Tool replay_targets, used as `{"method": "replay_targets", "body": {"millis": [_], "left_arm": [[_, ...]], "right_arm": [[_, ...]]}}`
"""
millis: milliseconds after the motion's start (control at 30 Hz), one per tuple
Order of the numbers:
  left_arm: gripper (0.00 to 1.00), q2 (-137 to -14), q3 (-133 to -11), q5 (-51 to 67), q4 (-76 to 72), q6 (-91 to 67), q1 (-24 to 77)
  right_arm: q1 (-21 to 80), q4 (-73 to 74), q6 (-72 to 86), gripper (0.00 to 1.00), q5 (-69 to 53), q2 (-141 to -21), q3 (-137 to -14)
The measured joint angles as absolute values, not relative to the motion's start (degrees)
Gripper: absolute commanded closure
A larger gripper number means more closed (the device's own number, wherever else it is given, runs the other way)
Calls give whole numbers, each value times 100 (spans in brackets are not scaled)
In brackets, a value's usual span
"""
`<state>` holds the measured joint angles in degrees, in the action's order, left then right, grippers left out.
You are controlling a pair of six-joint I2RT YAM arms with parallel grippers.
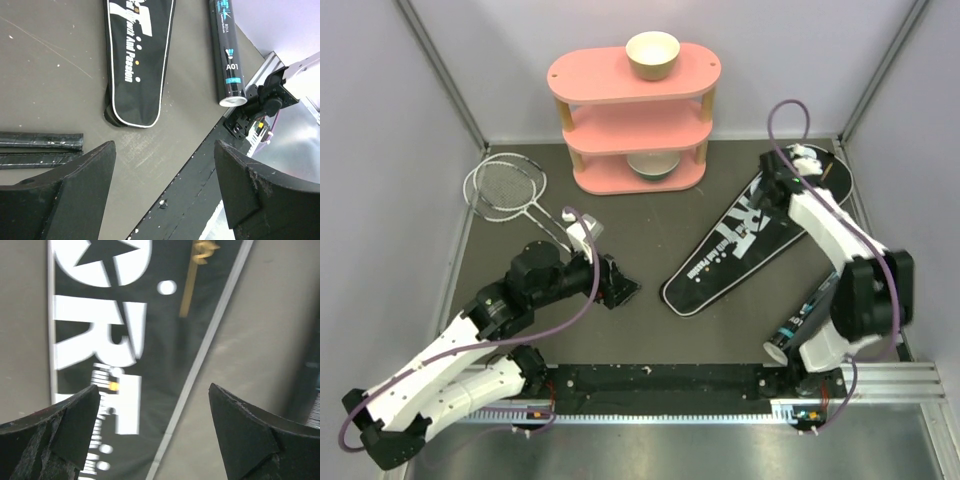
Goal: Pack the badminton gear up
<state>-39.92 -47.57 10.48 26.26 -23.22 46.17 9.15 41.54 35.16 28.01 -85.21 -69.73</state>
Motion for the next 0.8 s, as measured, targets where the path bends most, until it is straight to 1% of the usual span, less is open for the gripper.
{"method": "replay_targets", "body": {"millis": [67, 200, 333, 400, 500, 633, 800], "left_arm": [[18, -4136, -4637, 1083, 2355, -2464, 4617], [18, -4362, -4510, 1116, 2178, -2652, 4617], [18, -4300, -4440, 1083, 2143, -2733, 4617], [18, -4250, -4438, 1052, 2139, -2738, 4617], [18, -4230, -4434, 1041, 2115, -2740, 4617], [18, -4338, -4414, 1072, 2014, -2757, 4617], [18, -4560, -4390, 1133, 1949, -2755, 4617]], "right_arm": [[1251, 4143, 4034, 16, 2611, -9209, -7408], [1431, 4283, 4705, 17, 2458, -10519, -8154], [1487, 4683, 4871, 16, 2512, -11745, -9166], [1551, 4803, 4860, 16, 2652, -12070, -9467], [1704, 4936, 4842, 15, 2954, -12206, -9631], [1925, 5046, 4740, 12, 3378, -12206, -9695], [2193, 5170, 4530, 13, 3785, -12215, -9900]]}}
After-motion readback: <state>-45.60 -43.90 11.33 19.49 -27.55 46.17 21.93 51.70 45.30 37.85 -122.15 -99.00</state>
